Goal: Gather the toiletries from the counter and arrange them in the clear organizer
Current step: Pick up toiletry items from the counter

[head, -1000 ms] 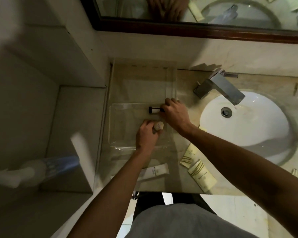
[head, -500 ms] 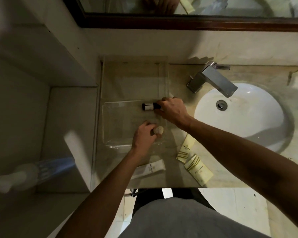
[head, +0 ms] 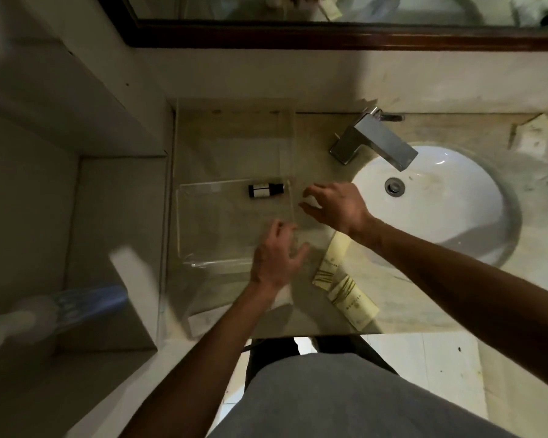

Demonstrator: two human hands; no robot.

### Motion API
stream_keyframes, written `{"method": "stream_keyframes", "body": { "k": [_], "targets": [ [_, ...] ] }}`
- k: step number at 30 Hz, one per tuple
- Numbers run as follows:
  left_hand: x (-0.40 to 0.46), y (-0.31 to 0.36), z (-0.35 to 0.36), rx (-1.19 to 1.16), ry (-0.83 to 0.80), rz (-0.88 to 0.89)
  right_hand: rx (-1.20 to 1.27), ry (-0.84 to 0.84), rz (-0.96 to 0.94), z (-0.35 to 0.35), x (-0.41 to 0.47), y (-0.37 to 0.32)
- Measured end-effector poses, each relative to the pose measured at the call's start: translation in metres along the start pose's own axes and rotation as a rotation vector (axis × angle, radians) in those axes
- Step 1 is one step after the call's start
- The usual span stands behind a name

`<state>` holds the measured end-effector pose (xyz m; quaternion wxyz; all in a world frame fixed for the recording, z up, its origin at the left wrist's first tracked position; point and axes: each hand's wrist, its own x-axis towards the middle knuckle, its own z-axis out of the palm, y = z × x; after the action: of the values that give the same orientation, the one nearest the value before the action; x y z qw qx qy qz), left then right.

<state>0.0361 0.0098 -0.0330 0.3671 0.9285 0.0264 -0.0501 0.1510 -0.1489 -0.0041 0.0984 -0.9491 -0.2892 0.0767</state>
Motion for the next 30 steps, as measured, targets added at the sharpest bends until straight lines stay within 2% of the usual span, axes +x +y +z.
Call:
{"method": "stream_keyframes", "body": {
  "k": [3,6,8,15,19,22,26,30],
  "targets": [
    [-0.010,0.035,0.040,0.101,-0.104,0.107,0.031,0.104,0.049,-0.002,-0.048,0.022],
    [-0.009,0.059,0.079,0.272,-0.225,0.028,0.032,0.146,0.148,0.001,-0.085,0.034],
    [-0.007,0.067,0.093,0.350,-0.248,-0.034,0.081,0.174,0.191,0.001,-0.106,0.038],
    [-0.005,0.075,0.093,0.420,-0.362,-0.074,0.167,0.214,0.236,0.002,-0.141,0.044],
    [-0.006,0.071,0.056,0.270,-0.412,0.024,0.201,0.289,0.222,-0.002,-0.136,0.037],
    [-0.001,0.050,-0.001,0.173,-0.230,0.047,0.264,0.316,0.228,-0.004,-0.126,0.027],
    [0.018,-0.029,-0.073,0.380,-0.152,0.064,0.280,0.196,0.173,0.001,-0.103,-0.002],
    [0.027,-0.083,-0.093,0.521,-0.322,0.011,0.310,0.088,0.085,0.009,-0.078,-0.031]
  ]
}}
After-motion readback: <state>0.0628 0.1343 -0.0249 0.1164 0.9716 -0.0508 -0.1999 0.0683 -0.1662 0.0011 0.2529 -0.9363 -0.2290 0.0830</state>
